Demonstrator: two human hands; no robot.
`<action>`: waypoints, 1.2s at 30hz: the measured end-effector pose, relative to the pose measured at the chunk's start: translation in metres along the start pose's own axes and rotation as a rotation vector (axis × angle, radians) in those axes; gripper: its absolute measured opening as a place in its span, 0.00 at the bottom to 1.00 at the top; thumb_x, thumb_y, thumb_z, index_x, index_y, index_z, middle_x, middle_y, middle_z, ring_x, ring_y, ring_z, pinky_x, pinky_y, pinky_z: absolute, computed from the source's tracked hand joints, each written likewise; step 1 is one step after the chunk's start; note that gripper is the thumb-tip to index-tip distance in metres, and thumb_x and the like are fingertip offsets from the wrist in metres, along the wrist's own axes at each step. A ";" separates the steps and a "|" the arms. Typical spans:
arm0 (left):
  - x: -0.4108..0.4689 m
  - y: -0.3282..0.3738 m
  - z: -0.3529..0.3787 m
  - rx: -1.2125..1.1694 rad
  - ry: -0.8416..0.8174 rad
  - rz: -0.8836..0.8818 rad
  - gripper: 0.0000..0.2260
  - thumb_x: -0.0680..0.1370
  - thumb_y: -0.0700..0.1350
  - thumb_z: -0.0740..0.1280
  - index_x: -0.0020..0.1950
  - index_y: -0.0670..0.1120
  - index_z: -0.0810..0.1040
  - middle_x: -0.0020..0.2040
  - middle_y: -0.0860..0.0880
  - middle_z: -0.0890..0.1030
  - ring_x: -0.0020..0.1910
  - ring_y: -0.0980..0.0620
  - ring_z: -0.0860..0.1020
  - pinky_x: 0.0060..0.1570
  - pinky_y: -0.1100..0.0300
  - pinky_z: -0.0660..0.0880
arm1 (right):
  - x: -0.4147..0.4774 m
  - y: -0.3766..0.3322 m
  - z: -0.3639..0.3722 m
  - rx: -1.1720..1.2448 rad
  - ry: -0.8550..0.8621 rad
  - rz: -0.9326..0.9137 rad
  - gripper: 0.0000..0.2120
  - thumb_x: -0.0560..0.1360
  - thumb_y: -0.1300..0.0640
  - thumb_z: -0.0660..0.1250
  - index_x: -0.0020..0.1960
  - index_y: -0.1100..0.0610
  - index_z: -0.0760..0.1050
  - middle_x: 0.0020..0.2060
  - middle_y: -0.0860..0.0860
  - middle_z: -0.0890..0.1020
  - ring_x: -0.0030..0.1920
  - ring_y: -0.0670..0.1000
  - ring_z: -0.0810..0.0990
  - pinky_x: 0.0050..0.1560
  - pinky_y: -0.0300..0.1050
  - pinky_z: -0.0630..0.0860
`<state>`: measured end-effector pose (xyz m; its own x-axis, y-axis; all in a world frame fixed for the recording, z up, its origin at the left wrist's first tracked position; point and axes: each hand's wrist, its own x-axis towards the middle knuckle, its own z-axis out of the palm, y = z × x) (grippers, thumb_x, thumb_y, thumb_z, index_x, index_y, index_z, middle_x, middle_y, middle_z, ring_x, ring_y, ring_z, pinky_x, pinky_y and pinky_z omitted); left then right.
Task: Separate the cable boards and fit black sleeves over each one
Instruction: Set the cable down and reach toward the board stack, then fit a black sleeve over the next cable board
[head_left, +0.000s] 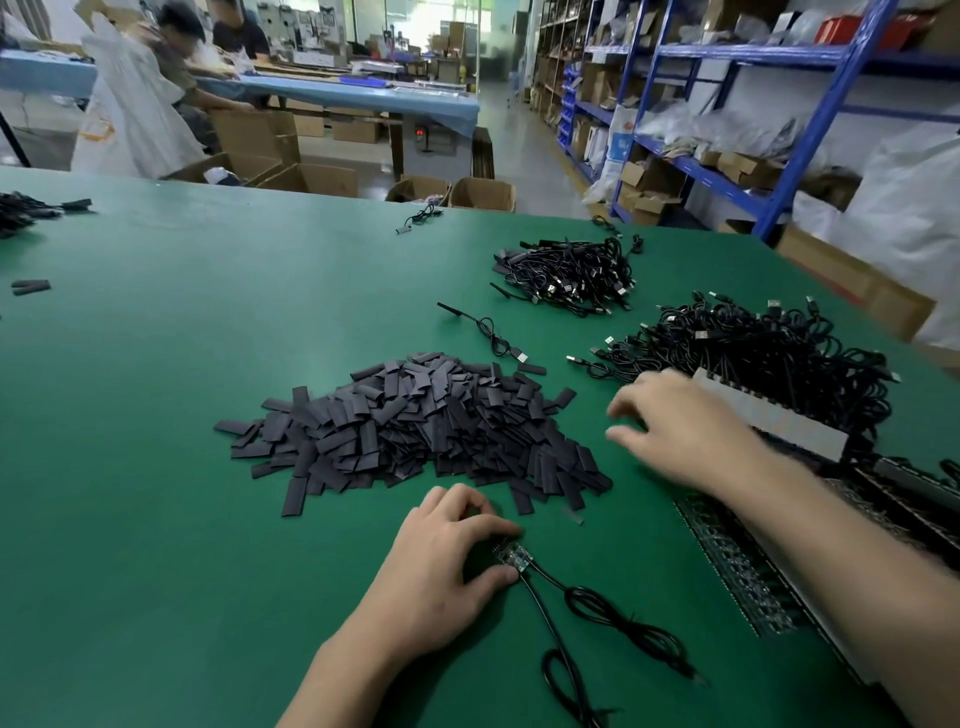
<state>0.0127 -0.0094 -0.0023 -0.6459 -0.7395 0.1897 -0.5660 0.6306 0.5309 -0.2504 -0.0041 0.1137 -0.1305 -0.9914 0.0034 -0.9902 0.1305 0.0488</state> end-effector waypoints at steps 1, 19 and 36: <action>0.000 0.000 0.000 -0.011 0.009 -0.002 0.17 0.76 0.62 0.71 0.63 0.61 0.80 0.59 0.62 0.71 0.61 0.59 0.67 0.64 0.59 0.67 | -0.010 -0.009 0.007 0.075 -0.025 -0.025 0.13 0.80 0.44 0.68 0.61 0.47 0.82 0.56 0.46 0.81 0.61 0.49 0.76 0.63 0.49 0.75; -0.002 0.011 -0.014 -0.884 0.200 -0.230 0.07 0.76 0.53 0.74 0.44 0.50 0.86 0.36 0.53 0.82 0.36 0.58 0.76 0.40 0.65 0.72 | -0.076 -0.094 0.074 1.668 -0.084 0.214 0.04 0.81 0.63 0.69 0.48 0.63 0.81 0.34 0.57 0.84 0.33 0.51 0.82 0.36 0.41 0.80; -0.002 0.020 -0.013 -0.962 0.020 -0.211 0.10 0.78 0.51 0.70 0.40 0.48 0.82 0.32 0.51 0.79 0.30 0.57 0.74 0.34 0.67 0.70 | -0.079 -0.096 0.108 1.470 0.056 -0.072 0.18 0.80 0.41 0.62 0.41 0.54 0.71 0.27 0.44 0.68 0.30 0.46 0.64 0.31 0.39 0.61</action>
<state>0.0098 0.0018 0.0188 -0.5653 -0.8245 0.0229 -0.0045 0.0309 0.9995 -0.1499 0.0618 0.0010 -0.1119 -0.9901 0.0850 -0.1574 -0.0668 -0.9853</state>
